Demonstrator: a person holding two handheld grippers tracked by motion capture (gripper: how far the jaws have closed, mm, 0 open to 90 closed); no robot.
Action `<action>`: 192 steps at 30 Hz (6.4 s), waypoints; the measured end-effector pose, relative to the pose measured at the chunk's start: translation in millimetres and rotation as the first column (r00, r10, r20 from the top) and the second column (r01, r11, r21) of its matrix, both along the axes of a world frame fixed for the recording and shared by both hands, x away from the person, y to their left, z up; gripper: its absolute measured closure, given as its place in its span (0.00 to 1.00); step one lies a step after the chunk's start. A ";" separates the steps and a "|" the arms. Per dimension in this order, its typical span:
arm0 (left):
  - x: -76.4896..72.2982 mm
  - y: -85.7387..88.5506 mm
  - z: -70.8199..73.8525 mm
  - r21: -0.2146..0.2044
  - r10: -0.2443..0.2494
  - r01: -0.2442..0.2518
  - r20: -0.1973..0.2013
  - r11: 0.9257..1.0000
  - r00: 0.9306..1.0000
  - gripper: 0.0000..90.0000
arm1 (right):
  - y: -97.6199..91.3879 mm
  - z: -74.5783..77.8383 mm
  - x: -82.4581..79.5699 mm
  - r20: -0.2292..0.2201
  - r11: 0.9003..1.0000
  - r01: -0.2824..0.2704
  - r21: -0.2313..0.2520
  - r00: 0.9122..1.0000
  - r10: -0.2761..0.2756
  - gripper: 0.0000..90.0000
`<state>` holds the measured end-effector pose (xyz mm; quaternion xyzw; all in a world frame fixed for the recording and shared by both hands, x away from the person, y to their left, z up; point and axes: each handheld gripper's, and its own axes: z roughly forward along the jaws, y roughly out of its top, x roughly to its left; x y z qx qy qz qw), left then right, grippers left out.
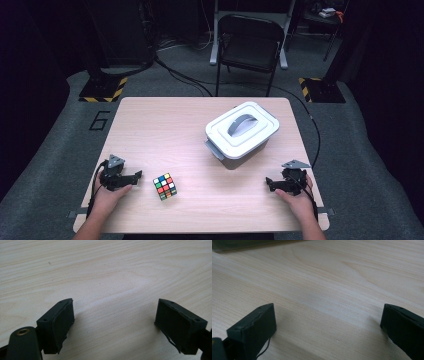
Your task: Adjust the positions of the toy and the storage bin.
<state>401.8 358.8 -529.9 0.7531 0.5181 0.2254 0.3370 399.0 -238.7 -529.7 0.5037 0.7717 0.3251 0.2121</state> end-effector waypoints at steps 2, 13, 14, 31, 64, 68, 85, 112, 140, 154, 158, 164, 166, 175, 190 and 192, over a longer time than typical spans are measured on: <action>-0.2 -0.1 0.1 0.003 0.002 -0.002 -0.001 1.000 1.000 0.17 | 0.0 0.0 0.0 0.000 1.000 0.000 0.000 1.000 0.000 0.00; 0.1 -0.9 -1.0 -0.005 0.008 -0.008 0.010 1.000 1.000 0.16 | 0.1 0.1 -0.2 0.001 1.000 0.005 0.001 1.000 -0.005 0.01; 0.0 -0.8 -0.6 -0.003 0.007 -0.007 0.005 1.000 1.000 0.16 | 0.2 0.2 -0.5 0.005 1.000 0.012 0.003 1.000 -0.012 0.03; -2.4 -1.1 0.2 -0.008 -0.007 0.007 0.016 1.000 1.000 0.26 | 1.3 2.7 -3.5 0.022 1.000 0.023 0.020 0.999 -0.023 0.18; -37.1 -18.8 57.6 -0.124 -0.288 0.291 0.041 0.949 0.957 0.46 | 1.2 3.2 -4.5 0.027 0.999 0.030 0.023 0.999 -0.031 0.22; -40.1 -25.8 61.8 -0.118 -0.323 0.326 0.044 0.938 0.945 0.45 | 1.3 3.2 -4.7 0.027 0.999 0.030 0.025 0.999 -0.031 0.22; -47.7 -61.1 65.2 -0.120 -0.441 0.439 0.014 0.890 0.898 0.44 | 0.2 2.3 -4.3 0.040 1.000 0.024 0.019 0.999 -0.025 0.22; -44.9 -83.7 46.1 -0.050 -0.481 0.479 -0.049 0.876 0.875 0.34 | 0.5 1.9 -4.5 0.041 0.999 0.030 0.028 0.999 -0.031 0.21; -34.6 -121.0 38.6 0.027 -0.590 0.593 -0.071 0.805 0.804 0.38 | 0.5 2.0 -4.5 0.040 0.999 0.029 0.031 0.999 -0.030 0.22; -16.1 -173.7 45.5 -0.029 -0.644 0.643 -0.032 0.765 0.764 0.38 | -0.5 2.9 -4.4 0.034 0.999 0.028 0.029 0.999 -0.029 0.24; -12.7 -193.0 41.6 -0.039 -0.673 0.672 -0.036 0.739 0.738 0.38 | -0.6 3.5 -4.4 0.027 0.999 0.028 0.033 0.999 -0.029 0.24; -12.1 -217.0 41.7 -0.007 -0.714 0.714 -0.043 0.700 0.699 0.38 | -0.8 4.7 -4.9 0.016 0.999 0.030 0.034 0.999 -0.031 0.24; -11.5 -222.2 42.1 -0.004 -0.719 0.719 -0.039 0.695 0.694 0.38 | -1.5 4.8 -4.0 0.021 0.999 0.019 0.028 1.000 -0.020 0.25; -11.4 -231.6 36.4 0.000 -0.731 0.731 -0.044 0.682 0.681 0.38 | -0.9 5.6 -4.5 0.011 0.999 0.018 0.036 1.000 -0.018 0.26; -9.2 -228.2 36.0 -0.022 -0.724 0.724 -0.055 0.689 0.687 0.37 | 5.3 9.5 -6.2 0.007 0.999 -0.038 -0.009 0.999 0.038 0.27; -9.3 -226.5 35.9 -0.029 -0.720 0.719 -0.050 0.694 0.692 0.37 | 7.1 11.6 -6.9 0.019 0.998 -0.055 -0.009 0.998 0.055 0.26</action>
